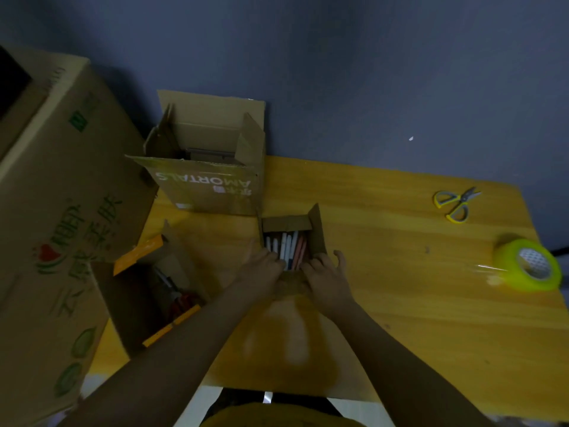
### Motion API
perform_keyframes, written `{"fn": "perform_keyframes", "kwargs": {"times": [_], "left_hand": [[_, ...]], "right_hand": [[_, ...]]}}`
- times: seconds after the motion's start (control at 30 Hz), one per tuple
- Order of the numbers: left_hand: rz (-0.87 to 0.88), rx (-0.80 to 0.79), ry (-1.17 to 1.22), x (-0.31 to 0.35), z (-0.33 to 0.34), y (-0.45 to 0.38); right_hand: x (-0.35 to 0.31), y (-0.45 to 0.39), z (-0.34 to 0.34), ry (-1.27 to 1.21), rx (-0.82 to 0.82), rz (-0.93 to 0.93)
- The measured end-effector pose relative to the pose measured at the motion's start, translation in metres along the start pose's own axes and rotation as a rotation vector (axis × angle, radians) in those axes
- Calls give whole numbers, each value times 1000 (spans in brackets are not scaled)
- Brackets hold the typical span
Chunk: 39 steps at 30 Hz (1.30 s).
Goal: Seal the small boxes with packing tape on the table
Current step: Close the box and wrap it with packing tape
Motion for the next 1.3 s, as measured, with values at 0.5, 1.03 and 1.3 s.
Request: {"fn": "perform_keyframes", "kwargs": {"times": [0.5, 1.03, 1.3], "left_hand": [[-8, 113, -24, 10, 7, 26], [59, 292, 278, 37, -28, 26], [307, 220, 257, 118, -68, -10]], "right_hand": [[4, 34, -4, -135, 118, 19], [45, 78, -41, -466, 349, 211], [110, 135, -47, -494, 399, 541]]}}
Point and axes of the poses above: each hand's wrist, its own y-axis away from the middle knuckle, its own z-axis out of the palm, x = y × z, the point moved 6 cm from there along -y, towards the middle knuckle, and after that the axes turned 3 degrees about -z, right-handed, at the moved point
